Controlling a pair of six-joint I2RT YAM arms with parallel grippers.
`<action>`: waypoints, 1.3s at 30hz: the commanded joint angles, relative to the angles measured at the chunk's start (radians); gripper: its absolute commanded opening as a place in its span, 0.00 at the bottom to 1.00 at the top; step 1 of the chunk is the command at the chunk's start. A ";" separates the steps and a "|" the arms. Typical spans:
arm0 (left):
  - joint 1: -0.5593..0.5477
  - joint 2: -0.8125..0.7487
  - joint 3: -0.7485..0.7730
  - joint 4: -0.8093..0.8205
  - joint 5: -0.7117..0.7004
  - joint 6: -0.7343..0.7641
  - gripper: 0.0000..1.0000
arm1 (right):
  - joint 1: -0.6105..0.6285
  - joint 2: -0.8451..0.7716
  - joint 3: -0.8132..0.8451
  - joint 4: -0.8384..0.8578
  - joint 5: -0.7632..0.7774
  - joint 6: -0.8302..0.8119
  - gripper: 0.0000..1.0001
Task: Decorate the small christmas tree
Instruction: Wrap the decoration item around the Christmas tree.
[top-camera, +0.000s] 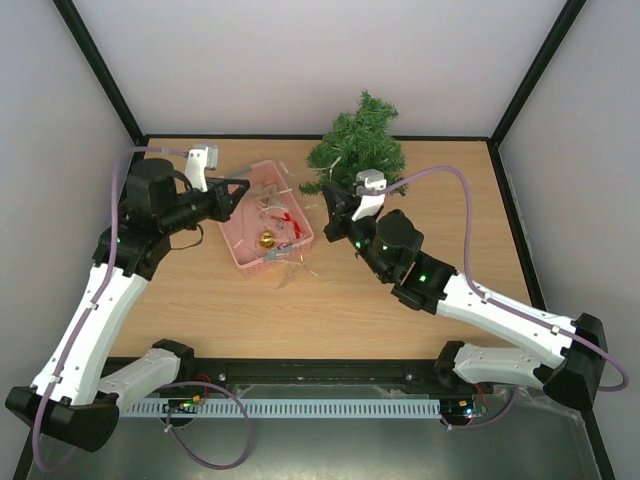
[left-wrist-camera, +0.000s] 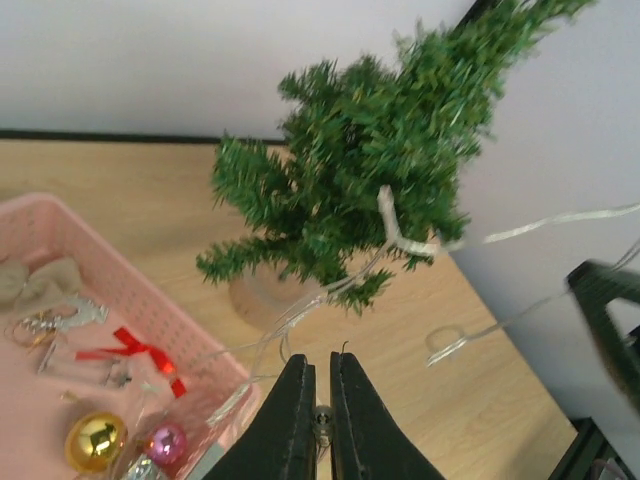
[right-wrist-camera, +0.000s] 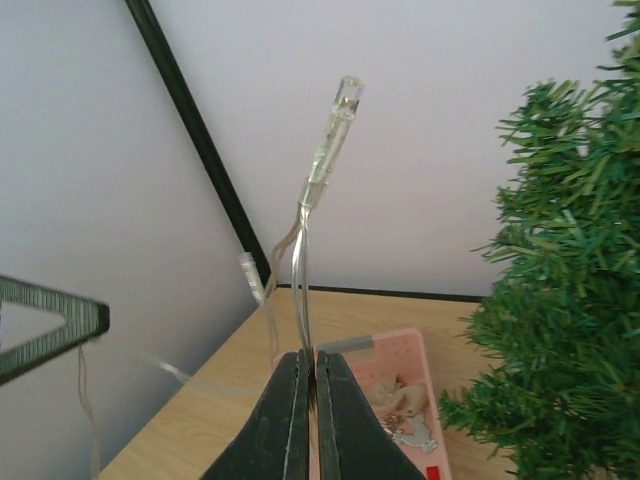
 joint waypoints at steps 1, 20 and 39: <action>-0.001 -0.014 -0.035 -0.029 0.010 0.034 0.03 | 0.003 -0.047 0.001 -0.047 0.110 -0.043 0.02; -0.008 -0.205 -0.107 0.712 0.607 -0.486 0.02 | 0.003 -0.385 0.173 -0.170 0.557 -0.155 0.02; -0.029 -0.169 -0.224 0.325 0.461 -0.115 0.02 | 0.002 -0.277 0.176 -0.383 0.801 -0.174 0.02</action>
